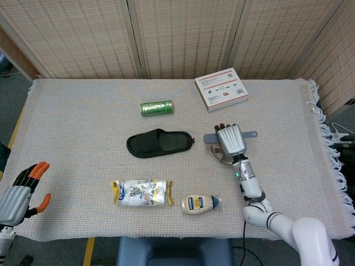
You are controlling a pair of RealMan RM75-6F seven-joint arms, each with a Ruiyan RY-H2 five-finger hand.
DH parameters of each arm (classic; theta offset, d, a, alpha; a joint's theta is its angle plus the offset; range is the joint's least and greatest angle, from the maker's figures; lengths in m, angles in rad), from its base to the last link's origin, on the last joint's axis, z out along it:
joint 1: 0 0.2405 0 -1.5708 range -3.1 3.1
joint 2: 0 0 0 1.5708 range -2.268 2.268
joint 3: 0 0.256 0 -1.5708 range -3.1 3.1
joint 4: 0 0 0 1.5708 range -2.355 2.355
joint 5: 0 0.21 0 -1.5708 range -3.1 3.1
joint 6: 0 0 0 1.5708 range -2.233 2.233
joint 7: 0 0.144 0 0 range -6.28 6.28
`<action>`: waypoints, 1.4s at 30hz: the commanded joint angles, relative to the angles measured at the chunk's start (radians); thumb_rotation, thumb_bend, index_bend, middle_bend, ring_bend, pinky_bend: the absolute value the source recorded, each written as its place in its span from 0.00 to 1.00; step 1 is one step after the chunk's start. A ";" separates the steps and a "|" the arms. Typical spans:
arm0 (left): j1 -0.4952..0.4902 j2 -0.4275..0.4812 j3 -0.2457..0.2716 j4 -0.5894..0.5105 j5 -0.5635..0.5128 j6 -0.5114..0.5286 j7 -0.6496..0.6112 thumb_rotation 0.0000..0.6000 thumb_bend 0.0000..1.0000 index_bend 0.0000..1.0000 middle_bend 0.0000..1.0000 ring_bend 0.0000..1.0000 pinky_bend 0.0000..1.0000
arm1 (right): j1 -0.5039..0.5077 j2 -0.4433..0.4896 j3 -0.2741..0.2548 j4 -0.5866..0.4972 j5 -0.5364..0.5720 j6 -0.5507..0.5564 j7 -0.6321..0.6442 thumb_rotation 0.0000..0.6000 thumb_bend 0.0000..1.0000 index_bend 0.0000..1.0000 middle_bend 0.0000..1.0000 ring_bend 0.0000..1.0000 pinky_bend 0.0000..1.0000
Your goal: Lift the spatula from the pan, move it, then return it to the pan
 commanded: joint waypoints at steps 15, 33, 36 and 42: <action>-0.003 -0.004 0.000 -0.002 -0.001 0.000 0.006 1.00 0.46 0.00 0.00 0.00 0.10 | -0.102 -0.012 -0.066 0.115 -0.025 -0.042 0.130 1.00 0.32 0.78 0.70 0.60 0.68; 0.003 -0.001 0.003 -0.013 0.004 0.011 0.021 1.00 0.46 0.00 0.00 0.00 0.10 | -0.200 0.247 -0.060 -0.363 -0.012 -0.003 0.090 1.00 0.32 0.00 0.17 0.17 0.43; 0.006 0.000 0.001 -0.014 0.003 0.018 0.025 1.00 0.46 0.00 0.00 0.00 0.10 | -0.250 0.301 -0.068 -0.462 -0.030 0.077 0.108 1.00 0.32 0.00 0.15 0.14 0.38; 0.013 0.000 -0.004 -0.008 -0.016 0.021 0.037 1.00 0.46 0.00 0.00 0.00 0.10 | -0.510 0.499 -0.240 -0.749 -0.185 0.406 0.122 1.00 0.24 0.00 0.02 0.00 0.09</action>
